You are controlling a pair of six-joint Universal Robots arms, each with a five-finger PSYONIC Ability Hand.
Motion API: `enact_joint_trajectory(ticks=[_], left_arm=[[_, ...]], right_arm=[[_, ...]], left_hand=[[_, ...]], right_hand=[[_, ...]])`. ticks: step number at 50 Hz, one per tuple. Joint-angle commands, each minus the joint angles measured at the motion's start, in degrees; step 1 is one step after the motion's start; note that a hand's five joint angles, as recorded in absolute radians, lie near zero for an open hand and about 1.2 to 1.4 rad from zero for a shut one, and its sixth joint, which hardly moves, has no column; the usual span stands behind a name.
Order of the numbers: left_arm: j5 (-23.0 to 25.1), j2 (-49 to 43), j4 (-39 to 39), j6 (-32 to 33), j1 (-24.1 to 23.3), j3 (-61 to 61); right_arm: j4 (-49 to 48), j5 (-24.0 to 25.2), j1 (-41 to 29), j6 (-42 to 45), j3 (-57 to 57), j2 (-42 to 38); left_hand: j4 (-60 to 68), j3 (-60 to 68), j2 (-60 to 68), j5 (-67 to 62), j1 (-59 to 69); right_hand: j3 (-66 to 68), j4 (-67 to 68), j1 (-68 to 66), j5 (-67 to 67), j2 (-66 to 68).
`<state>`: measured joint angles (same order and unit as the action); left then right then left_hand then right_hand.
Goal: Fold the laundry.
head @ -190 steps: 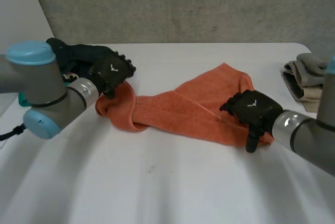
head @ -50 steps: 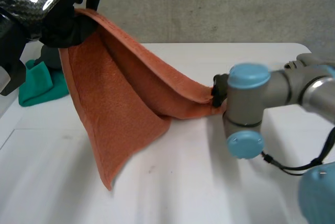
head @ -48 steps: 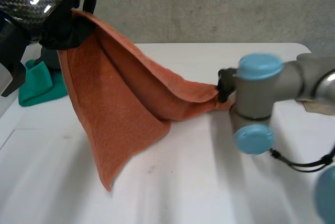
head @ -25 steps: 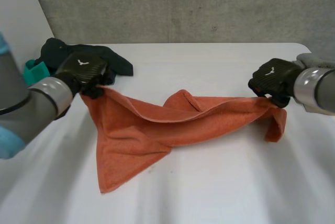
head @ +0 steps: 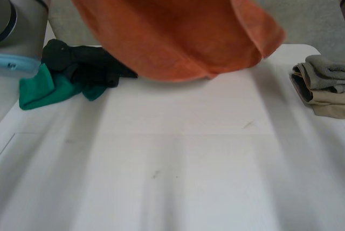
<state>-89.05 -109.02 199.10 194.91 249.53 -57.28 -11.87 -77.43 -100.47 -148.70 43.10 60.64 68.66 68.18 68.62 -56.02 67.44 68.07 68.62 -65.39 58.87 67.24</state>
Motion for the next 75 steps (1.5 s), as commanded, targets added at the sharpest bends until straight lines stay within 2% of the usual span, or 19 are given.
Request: enact_joint_trajectory(ticks=[1,4,9,10,11,12,17,19,23,33,38,44,48,53,57,60,64,68,75], left_arm=[[4.32,3.64,-2.93,-0.94,1.57,-18.82],[6.25,3.82,-1.79,-0.67,2.28,-25.85],[8.98,4.26,1.99,0.29,2.98,-32.89],[9.51,4.43,2.43,0.64,3.07,-33.60],[10.12,5.04,3.39,1.34,3.07,-34.65],[10.39,5.48,3.67,1.70,3.07,-34.92],[11.18,8.65,2.53,3.46,2.89,-35.27],[11.18,10.83,0.96,3.46,2.46,-34.75],[11.27,15.14,-2.12,3.46,0.79,-33.26],[11.45,24.64,-8.72,3.90,-4.66,-27.81],[11.97,29.73,-13.46,4.16,-7.82,-24.38],[12.85,34.05,-17.51,4.78,-9.94,-21.92],[12.85,36.33,-19.00,4.86,-10.99,-20.95],[12.24,37.74,-19.80,4.86,-11.52,-20.16],[11.80,37.83,-19.89,4.95,-10.82,-20.07],[11.62,37.74,-19.97,4.86,-9.33,-20.42],[11.88,37.74,-20.41,4.78,-6.78,-21.12],[12.15,38.10,-20.41,4.51,-5.72,-21.39],[11.88,38.89,-20.59,3.99,-6.16,-20.51]], right_arm=[[6.07,13.61,3.52,-1.07,12.00,1.23],[7.83,14.76,4.49,0.77,16.83,-0.08],[10.55,13.62,4.67,3.85,21.67,-3.25],[11.16,13.09,4.76,4.03,22.20,-3.69],[12.56,11.87,4.58,3.86,22.90,-4.56],[13.45,11.16,4.49,3.42,23.08,-5.00],[16.79,3.79,2.56,-2.90,23.17,-6.85],[17.32,-0.24,1.34,-7.45,23.26,-7.29],[17.15,-5.00,-1.03,-14.49,23.35,-7.90],[14.95,-9.06,-7.37,-26.37,20.19,-11.24],[13.28,-11.25,-10.62,-30.50,13.27,-17.47],[13.19,-14.95,-13.26,-31.13,4.90,-24.95],[14.77,-13.11,-15.98,-30.86,1.03,-29.87],[19.43,-7.92,-19.76,-32.00,0.93,-31.82],[21.28,-8.17,-20.82,-33.85,3.83,-28.40],[19.09,-10.55,-18.63,-34.20,6.56,-23.57],[16.71,-10.38,-15.38,-32.54,10.51,-17.50],[16.80,-5.48,-13.00,-29.47,16.56,-12.32],[18.46,2.27,-12.64,-28.22,23.43,-10.37]], left_hand=[[11.34,11.82,11.38,-13.98,12.56],[11.34,11.82,11.38,-13.98,12.56],[11.34,11.82,11.38,-13.98,12.56],[11.34,11.82,11.38,-13.98,12.56],[11.34,11.82,11.38,-13.98,12.56],[11.34,11.82,11.38,-13.98,12.56],[11.34,11.82,11.38,-13.98,12.56],[11.34,11.82,11.38,-13.98,12.56],[11.34,11.82,11.38,-13.98,12.56],[11.34,11.82,11.38,-13.98,12.56],[11.34,11.82,11.38,-13.98,12.56],[11.34,11.82,11.38,-13.98,12.56],[11.34,11.82,11.38,-13.98,12.56],[11.34,11.82,11.38,-13.98,12.56],[11.34,11.82,11.38,-13.98,12.56],[11.34,11.82,11.38,-13.98,12.56],[11.34,11.82,11.38,-13.98,12.56],[11.34,11.82,11.38,-13.98,12.56],[11.34,11.82,11.38,-13.98,12.56]], right_hand=[[11.93,11.38,-14.61,11.13,12.76],[11.93,11.38,-14.61,11.13,12.76],[9.91,9.36,-12.59,9.10,10.74],[1.73,1.18,-4.41,0.92,2.56],[-22.50,-23.05,19.82,-23.30,-21.67],[-34.40,-34.94,31.72,-35.20,-33.57],[-58.07,-58.62,55.39,-58.87,-57.24],[-58.07,-58.62,55.39,-58.87,-57.24],[-58.07,-58.62,55.39,-58.87,-57.24],[-58.07,-58.62,55.39,-58.87,-57.24],[-58.07,-58.62,55.39,-58.87,-57.24],[-58.07,-58.62,55.39,-58.87,-57.24],[-58.07,-58.62,55.39,-58.87,-57.24],[-58.07,-58.62,55.39,-58.87,-57.24],[-54.37,-54.92,51.69,-55.18,-53.54],[-54.36,-54.91,51.69,-55.17,-53.54],[-54.36,-54.91,51.69,-55.17,-53.54],[-54.53,-55.08,51.86,-55.34,-53.71],[-54.53,-55.08,51.86,-55.34,-53.71]])
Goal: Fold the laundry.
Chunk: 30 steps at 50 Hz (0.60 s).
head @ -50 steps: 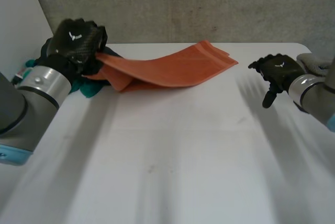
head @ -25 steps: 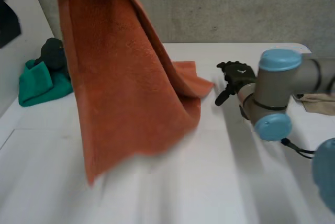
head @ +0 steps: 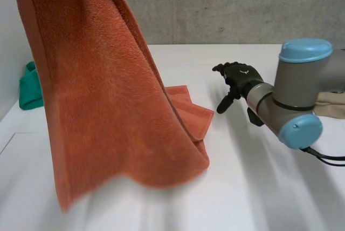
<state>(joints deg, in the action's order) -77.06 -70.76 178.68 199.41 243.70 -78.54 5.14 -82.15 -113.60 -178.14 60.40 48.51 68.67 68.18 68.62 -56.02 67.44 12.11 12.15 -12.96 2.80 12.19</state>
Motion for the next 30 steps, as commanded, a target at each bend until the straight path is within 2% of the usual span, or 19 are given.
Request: enact_joint_trajectory(ticks=[1,9,12,16,18,19,20,21,23,26,30], left_arm=[[-0.19,0.79,-0.26,-0.60,-0.42,0.93],[-0.98,0.80,-1.58,-1.30,-1.39,3.39],[-1.95,0.97,-2.55,-1.39,-1.91,4.53],[-3.35,1.50,-3.08,-1.39,-2.09,5.32],[-3.62,1.85,-3.08,-1.39,-1.92,5.33],[-3.62,1.94,-3.08,-1.39,-1.74,5.24],[-3.71,2.03,-3.25,-1.39,-1.39,4.98],[-3.71,2.11,-3.34,-1.39,-1.22,4.80],[-3.71,2.20,-3.43,-1.30,-0.78,4.27],[-3.53,2.20,-3.69,-0.95,1.15,2.26],[-2.75,2.03,-3.69,-0.69,6.42,-1.26]], right_arm=[[1.63,7.35,0.23,0.78,6.48,1.77],[0.31,7.44,-5.48,-3.62,6.14,-2.18],[-2.05,5.69,-6.98,-4.58,3.69,-4.99],[-3.64,3.76,-7.95,-5.82,-0.18,-8.68],[-3.30,3.14,-8.39,-5.91,-1.07,-9.57],[-3.12,2.87,-8.39,-5.82,-1.51,-9.74],[-3.12,2.09,-8.13,-5.73,-1.86,-9.66],[-3.12,1.38,-7.52,-5.64,-1.87,-9.48],[-3.12,-0.63,-5.85,-5.38,-1.69,-8.26],[-3.12,-3.80,-1.98,-3.46,0.32,-1.94],[-3.56,-2.23,5.04,3.48,3.58,7.90]], left_hand=[[11.33,11.82,11.38,-13.98,12.56],[11.33,11.82,11.38,-13.98,12.56],[11.33,11.82,11.38,-13.98,12.56],[11.33,11.82,11.38,-13.98,12.56],[11.33,11.82,11.38,-13.98,12.56],[11.33,11.82,11.38,-13.98,12.56],[11.33,11.82,11.38,-13.98,12.56],[11.33,11.82,11.38,-13.98,12.56],[11.33,11.82,11.38,-13.98,12.56],[11.33,11.82,11.38,-13.98,12.56],[11.33,11.82,11.38,-13.98,12.56]], right_hand=[[1.42,1.38,-0.58,0.73,1.34],[2.59,2.55,-1.75,1.90,2.51],[12.13,12.09,-11.29,11.44,12.05],[17.55,17.51,-16.71,16.86,17.47],[33.44,33.40,-32.60,32.76,33.37],[47.87,47.83,-47.03,47.18,47.79],[67.69,67.65,-66.84,67.00,67.61],[67.89,67.84,-67.04,67.20,67.81],[67.89,67.85,-67.04,67.20,67.81],[67.89,67.85,-67.04,67.20,67.81],[67.89,67.85,-67.04,67.20,67.81]])
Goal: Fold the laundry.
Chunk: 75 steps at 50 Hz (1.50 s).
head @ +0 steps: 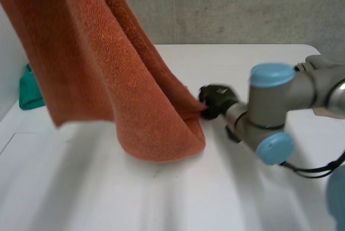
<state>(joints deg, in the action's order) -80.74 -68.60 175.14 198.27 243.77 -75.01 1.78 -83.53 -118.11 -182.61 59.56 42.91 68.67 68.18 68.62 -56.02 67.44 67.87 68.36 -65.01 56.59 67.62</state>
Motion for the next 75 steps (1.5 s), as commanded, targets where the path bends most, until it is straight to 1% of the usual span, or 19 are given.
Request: enact_joint_trajectory(ticks=[1,5,6,9,11,15,20,23,27,32,33,36,37,42,46,51,58,69,75], left_arm=[[1.28,-0.22,-0.15,0.45,7.58,-5.49],[4.88,-1.54,-0.15,0.01,14.87,-9.62],[6.89,-2.32,0.20,-0.07,18.11,-11.37],[10.94,-4.69,0.03,-0.08,23.83,-14.01],[12.35,-7.06,0.02,0.27,25.61,-14.90],[12.54,-16.02,0.11,0.63,24.56,-14.47],[9.20,-27.62,-0.06,2.82,22.19,-10.17],[6.83,-36.06,-0.41,4.58,20.52,-5.08],[4.28,-44.77,-1.03,5.02,17.80,4.93],[1.56,-52.51,0.81,4.93,14.89,22.24],[-0.10,-54.43,2.82,4.50,14.37,28.88],[-4.67,-56.73,8.43,3.27,14.01,40.32],[-6.17,-57.00,10.03,2.74,13.93,42.55],[-11.36,-56.13,19.00,-1.91,14.36,47.67],[-10.76,-53.93,23.75,-4.90,14.80,45.04],[-6.98,-50.85,24.37,-6.40,15.68,37.14],[-2.76,-47.77,25.60,-6.05,17.70,17.72],[0.23,-49.18,30.00,-1.66,21.39,-5.58],[6.02,-48.13,29.03,6.93,21.66,-13.13]], right_arm=[[-0.02,0.02,10.96,9.62,4.94,15.51],[2.17,6.61,17.03,17.45,6.44,25.36],[4.53,8.80,18.78,19.99,6.35,28.77],[9.97,11.10,21.07,25.17,4.78,34.32],[13.06,11.11,22.22,27.04,3.72,35.83],[18.87,12.07,23.90,30.64,0.82,34.26],[25.81,12.16,22.31,39.16,-3.75,27.67],[29.51,11.55,21.79,45.13,-6.65,22.05],[28.90,9.79,19.24,48.57,-11.56,14.76],[17.85,4.00,17.30,46.74,-22.72,7.72],[11.73,1.29,17.04,45.08,-26.65,6.67],[0.64,-1.89,17.04,42.08,-31.51,5.78],[-6.54,-3.12,17.30,40.07,-32.92,5.86],[-23.90,-2.96,18.53,34.78,-31.71,8.15],[-26.48,-1.47,19.15,33.81,-27.58,10.25],[-24.72,2.40,19.24,31.88,-19.50,13.07],[-23.31,7.85,19.76,29.59,-5.61,16.06],[-13.30,13.92,21.78,33.36,9.16,10.71],[-4.26,14.62,22.57,38.38,11.19,7.80]], left_hand=[[11.33,11.82,11.38,-13.98,12.56],[11.33,11.82,11.38,-13.98,12.56],[11.33,11.82,11.38,-13.98,12.56],[11.33,11.82,11.38,-13.98,12.56],[11.33,11.82,11.38,-13.98,12.56],[11.33,11.82,11.38,-13.98,12.56],[11.33,11.82,11.38,-13.98,12.56],[11.33,11.82,11.38,-13.98,12.56],[11.33,11.82,11.38,-13.98,12.56],[11.33,11.82,11.38,-13.98,12.56],[11.33,11.82,11.38,-13.98,12.56],[11.33,11.82,11.38,-13.98,12.56],[11.33,11.82,11.38,-13.98,12.56],[11.33,11.82,11.38,-13.98,12.56],[11.33,11.82,11.38,-13.98,12.56],[11.33,11.82,11.38,-13.98,12.56],[11.33,11.82,11.38,-13.98,12.56],[11.33,11.82,11.38,-13.98,12.56],[11.33,11.82,11.38,-13.98,12.56]], right_hand=[[12.13,11.64,-14.99,13.41,12.38],[12.13,11.64,-14.99,13.41,12.38],[12.13,11.64,-14.99,13.41,12.38],[12.13,11.64,-14.99,13.41,12.38],[12.13,11.64,-14.99,13.41,12.38],[12.13,11.64,-14.99,13.41,12.38],[12.13,11.64,-14.99,13.41,12.38],[12.13,11.64,-14.99,13.41,12.38],[12.13,11.64,-14.99,13.41,12.38],[12.13,11.64,-14.99,13.41,12.38],[12.13,11.64,-14.99,13.41,12.38],[12.13,11.64,-14.99,13.41,12.38],[12.13,11.64,-14.99,13.41,12.38],[12.13,11.64,-14.99,13.41,12.38],[12.13,11.64,-14.99,13.41,12.38],[12.13,11.64,-14.99,13.41,12.38],[12.13,11.64,-14.99,13.41,12.38],[12.13,11.64,-14.99,13.41,12.38],[12.13,11.64,-14.99,13.41,12.38]])
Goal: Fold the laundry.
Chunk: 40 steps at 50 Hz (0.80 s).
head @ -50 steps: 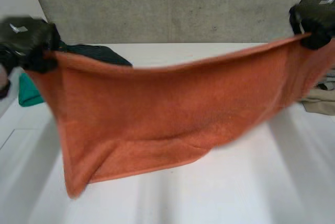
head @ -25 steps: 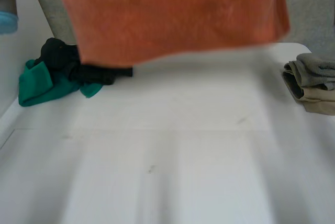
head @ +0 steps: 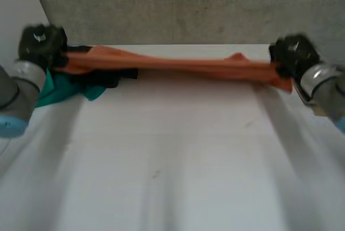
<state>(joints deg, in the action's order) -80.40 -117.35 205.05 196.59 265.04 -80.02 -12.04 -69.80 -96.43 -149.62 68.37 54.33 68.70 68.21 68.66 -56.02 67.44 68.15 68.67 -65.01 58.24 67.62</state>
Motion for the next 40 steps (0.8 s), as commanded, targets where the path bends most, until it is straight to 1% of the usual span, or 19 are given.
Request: enact_joint_trajectory(ticks=[1,3,7,8,11,12,15,16,18,20,22,25,27,30,35,40], left_arm=[[6.22,0.81,-1.05,9.86,0.48,-8.65],[6.75,1.60,-2.02,12.32,1.18,-10.06],[7.37,4.93,-8.16,17.42,3.55,-14.19],[7.72,7.47,-12.26,19.78,4.16,-15.68],[8.86,11.87,-20.01,23.48,4.87,-17.79],[9.38,14.58,-25.96,25.93,5.40,-18.84],[9.83,18.03,-34.78,29.02,6.28,-20.34],[9.83,19.78,-39.68,30.77,7.32,-21.05],[9.91,21.02,-43.84,32.10,8.38,-21.40],[10.27,21.64,-48.23,33.85,9.70,-21.67],[10.62,21.55,-48.87,34.56,10.14,-21.67],[10.71,20.94,-47.73,34.83,9.71,-21.40],[10.18,20.07,-45.89,34.31,8.40,-20.97],[8.95,18.22,-44.22,33.60,6.64,-20.18],[3.51,11.72,-40.08,31.49,2.51,-12.98],[-0.54,5.75,-36.66,28.16,-1.54,-3.05]], right_arm=[[10.79,0.81,1.07,5.65,2.47,-3.53],[13.61,0.63,1.42,6.09,2.56,-3.09],[23.09,0.72,3.26,7.67,3.00,0.59],[27.72,1.07,4.40,9.59,3.34,3.04],[35.48,0.72,6.16,15.04,3.79,6.40],[40.55,0.46,7.48,19.59,4.05,8.06],[47.44,0.10,9.68,26.81,4.84,9.39],[51.20,-0.16,11.08,31.80,4.93,9.57],[53.95,-0.60,12.23,35.87,4.84,9.57],[53.70,-1.21,12.93,37.73,5.19,9.31],[52.65,-1.30,13.03,36.43,5.46,8.52],[49.22,-1.48,13.11,31.42,6.16,7.55],[46.94,-1.39,13.03,28.27,7.03,7.29],[44.83,-1.74,12.85,27.28,7.83,6.76],[38.68,-2.80,10.92,30.00,5.38,5.00],[29.28,-5.08,7.67,27.55,0.02,1.05]], left_hand=[[11.30,11.79,11.34,-13.98,12.56],[11.30,11.79,11.34,-13.98,12.56],[11.30,11.79,11.34,-13.98,12.56],[11.30,11.79,11.34,-13.98,12.56],[11.30,11.79,11.34,-13.98,12.56],[11.30,11.79,11.34,-13.98,12.56],[11.30,11.79,11.34,-13.98,12.56],[11.30,11.79,11.34,-13.98,12.56],[11.30,11.79,11.34,-13.98,12.56],[11.30,11.79,11.34,-13.98,12.56],[11.30,11.79,11.34,-13.98,12.56],[11.30,11.79,11.34,-13.98,12.56],[11.30,11.79,11.34,-13.98,12.56],[11.30,11.79,11.34,-13.98,12.56],[11.30,11.79,11.34,-13.98,12.56],[11.30,11.79,11.34,-13.98,12.56]], right_hand=[[11.85,11.33,-14.99,11.76,12.38],[11.85,11.33,-14.99,11.76,12.38],[11.85,11.33,-14.99,11.76,12.38],[11.85,11.33,-14.99,11.76,12.38],[11.85,11.33,-14.99,11.76,12.38],[11.85,11.33,-14.99,11.76,12.38],[11.85,11.33,-14.99,11.76,12.38],[11.85,11.33,-14.99,11.76,12.38],[11.85,11.33,-14.99,11.76,12.38],[11.85,11.33,-14.99,11.76,12.38],[11.85,11.33,-14.99,11.76,12.38],[11.85,11.33,-14.99,11.76,12.38],[11.85,11.33,-14.99,11.76,12.38],[11.85,11.33,-14.99,11.76,12.38],[11.85,11.33,-14.99,11.76,12.38],[11.85,11.33,-14.99,11.76,12.38]])
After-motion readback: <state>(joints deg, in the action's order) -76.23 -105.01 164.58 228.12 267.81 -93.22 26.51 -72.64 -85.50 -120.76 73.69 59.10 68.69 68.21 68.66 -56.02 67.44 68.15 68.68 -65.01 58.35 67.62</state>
